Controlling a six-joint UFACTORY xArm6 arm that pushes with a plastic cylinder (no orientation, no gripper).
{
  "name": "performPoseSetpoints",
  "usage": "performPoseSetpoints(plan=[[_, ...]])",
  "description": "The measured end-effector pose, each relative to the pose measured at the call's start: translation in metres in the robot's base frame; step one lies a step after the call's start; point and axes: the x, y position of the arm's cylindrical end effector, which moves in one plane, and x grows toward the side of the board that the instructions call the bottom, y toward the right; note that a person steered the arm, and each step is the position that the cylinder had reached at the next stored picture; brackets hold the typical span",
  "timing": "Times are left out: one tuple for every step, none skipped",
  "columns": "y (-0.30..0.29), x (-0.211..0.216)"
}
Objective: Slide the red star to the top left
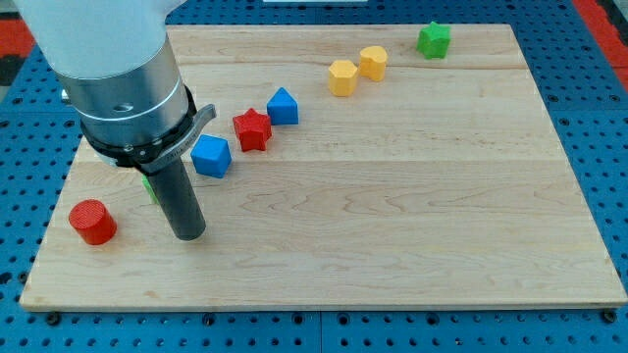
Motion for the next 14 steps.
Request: performPoseSetpoints(plan=[[0.000,0.000],[-0.001,0.005],[0.004,0.012],[0.005,0.020],[0.025,0.022],[0.105,0.012],[0.216,-0.009],[0.281,-0.056],[0.300,-0.082],[0.302,-0.139],[0.285,-0.120],[0.218,-0.100],[0.139,-0.095],[0.078,-0.105]])
